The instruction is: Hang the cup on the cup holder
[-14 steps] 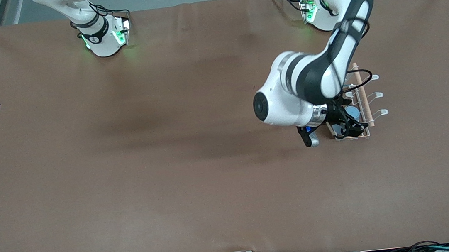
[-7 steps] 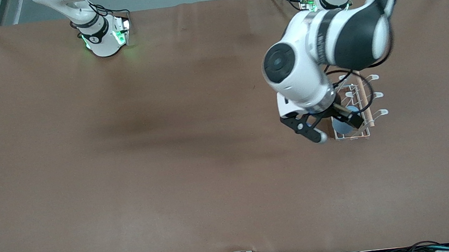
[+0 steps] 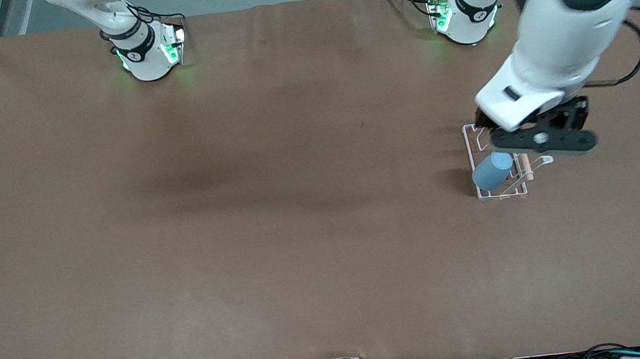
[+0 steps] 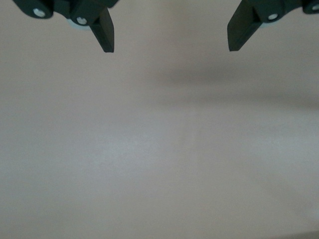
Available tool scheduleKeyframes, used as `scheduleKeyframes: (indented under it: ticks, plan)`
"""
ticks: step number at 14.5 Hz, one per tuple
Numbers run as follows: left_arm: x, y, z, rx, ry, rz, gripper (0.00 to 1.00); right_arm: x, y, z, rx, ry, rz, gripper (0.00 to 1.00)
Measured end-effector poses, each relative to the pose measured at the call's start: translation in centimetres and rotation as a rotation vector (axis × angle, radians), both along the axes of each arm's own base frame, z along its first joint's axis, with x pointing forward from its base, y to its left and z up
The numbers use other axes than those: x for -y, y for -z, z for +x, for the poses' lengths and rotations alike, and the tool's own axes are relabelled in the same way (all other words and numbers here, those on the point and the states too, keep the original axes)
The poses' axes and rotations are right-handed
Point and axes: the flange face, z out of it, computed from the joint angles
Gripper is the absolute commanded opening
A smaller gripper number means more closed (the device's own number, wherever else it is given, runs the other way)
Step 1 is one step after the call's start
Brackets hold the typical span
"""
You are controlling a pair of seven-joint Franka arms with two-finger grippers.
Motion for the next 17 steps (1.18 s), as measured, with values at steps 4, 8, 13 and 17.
scheduleKeyframes:
  ticks: [4,8,13,17]
  plan:
    - [-3.4,-0.6,0.6,-0.012,-0.061,-0.056,1.00,0.0,0.0,0.0,0.000,0.000,0.000,1.00]
    - [-7.4,-2.6,-0.8,-0.028,-0.146,-0.201,1.00,0.0,0.0,0.0,0.001,0.000,0.000,1.00]
    - [-10.6,-2.3,-6.3,-0.011,-0.211,-0.176,1.00,0.0,0.0,0.0,0.000,0.000,-0.001,1.00]
    - [-10.8,-0.9,-8.8,-0.008,-0.219,-0.155,1.00,0.0,0.0,0.0,0.000,0.000,-0.002,1.00]
